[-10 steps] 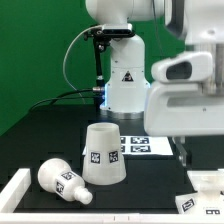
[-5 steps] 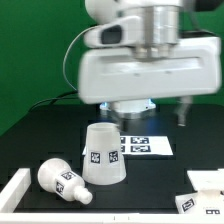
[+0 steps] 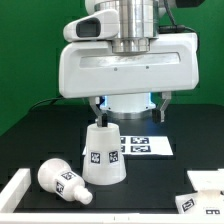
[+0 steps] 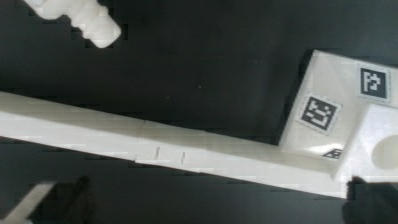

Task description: Assemble lamp

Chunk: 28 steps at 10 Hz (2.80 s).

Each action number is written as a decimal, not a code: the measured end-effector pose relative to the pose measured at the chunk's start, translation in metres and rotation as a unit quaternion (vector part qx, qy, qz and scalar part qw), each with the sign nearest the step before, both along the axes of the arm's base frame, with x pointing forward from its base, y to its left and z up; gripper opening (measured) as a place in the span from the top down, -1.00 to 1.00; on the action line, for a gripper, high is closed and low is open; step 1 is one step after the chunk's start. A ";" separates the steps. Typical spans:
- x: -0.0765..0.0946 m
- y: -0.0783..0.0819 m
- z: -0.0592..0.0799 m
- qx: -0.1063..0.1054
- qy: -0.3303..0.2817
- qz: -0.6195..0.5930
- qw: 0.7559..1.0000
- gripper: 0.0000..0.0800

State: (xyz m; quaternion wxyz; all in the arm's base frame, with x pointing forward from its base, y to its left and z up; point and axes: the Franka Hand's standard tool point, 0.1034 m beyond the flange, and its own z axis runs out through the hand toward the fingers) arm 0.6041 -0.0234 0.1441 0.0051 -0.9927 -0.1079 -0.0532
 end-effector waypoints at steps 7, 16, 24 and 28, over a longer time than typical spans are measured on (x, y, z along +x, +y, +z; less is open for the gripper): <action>-0.007 -0.038 0.000 0.018 0.001 -0.089 0.996 -0.75; 0.012 -0.043 -0.001 0.018 0.011 -0.089 0.996 -0.75; 0.014 -0.048 -0.002 0.043 0.011 -0.195 0.980 -0.75; 0.012 -0.035 -0.008 0.068 0.030 -0.356 0.932 -0.75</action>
Offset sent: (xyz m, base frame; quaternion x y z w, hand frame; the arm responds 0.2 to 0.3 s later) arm -0.0089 -0.0456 0.0006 0.0177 -0.0240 0.1709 0.9848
